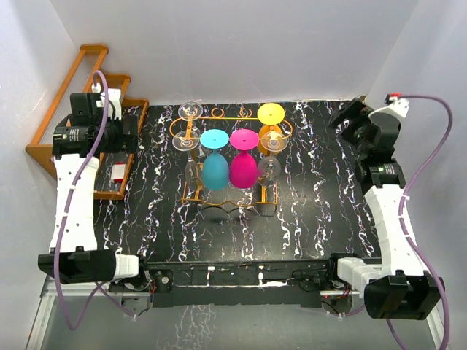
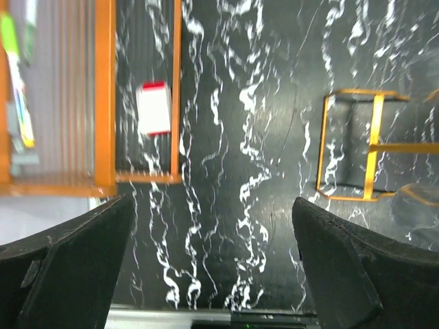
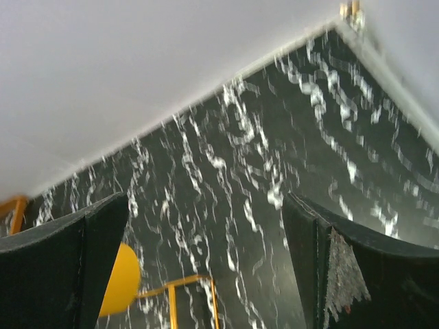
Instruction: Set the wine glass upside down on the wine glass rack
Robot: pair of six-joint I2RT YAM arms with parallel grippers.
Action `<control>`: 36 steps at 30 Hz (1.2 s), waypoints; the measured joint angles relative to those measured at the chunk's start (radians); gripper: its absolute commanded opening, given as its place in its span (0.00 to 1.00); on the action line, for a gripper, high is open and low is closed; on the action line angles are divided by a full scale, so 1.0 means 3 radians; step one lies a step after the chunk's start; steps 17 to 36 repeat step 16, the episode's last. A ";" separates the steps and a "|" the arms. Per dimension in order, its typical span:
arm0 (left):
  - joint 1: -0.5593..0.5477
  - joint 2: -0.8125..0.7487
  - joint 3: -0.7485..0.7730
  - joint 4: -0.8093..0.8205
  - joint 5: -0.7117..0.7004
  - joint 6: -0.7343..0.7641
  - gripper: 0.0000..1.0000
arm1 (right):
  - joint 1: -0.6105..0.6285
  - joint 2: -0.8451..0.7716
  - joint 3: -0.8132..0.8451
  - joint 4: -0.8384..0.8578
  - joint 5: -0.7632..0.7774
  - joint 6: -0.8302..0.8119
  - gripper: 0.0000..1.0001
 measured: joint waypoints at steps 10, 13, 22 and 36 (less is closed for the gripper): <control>0.0320 0.0006 -0.0825 -0.0117 0.0209 -0.0359 0.97 | -0.0093 -0.0251 -0.1239 -0.0357 -0.0156 0.0740 0.98; 0.0362 -0.0102 -0.0952 -0.0033 0.0205 -0.0407 0.97 | -0.0093 -0.0378 -0.1315 -0.0439 -0.0018 0.0862 0.98; 0.0387 -0.0315 -0.1094 0.0112 0.0287 -0.0411 0.97 | -0.0093 -0.0440 -0.1317 -0.0458 0.0141 0.0979 0.98; 0.0387 -0.0315 -0.1094 0.0112 0.0287 -0.0411 0.97 | -0.0093 -0.0440 -0.1317 -0.0458 0.0141 0.0979 0.98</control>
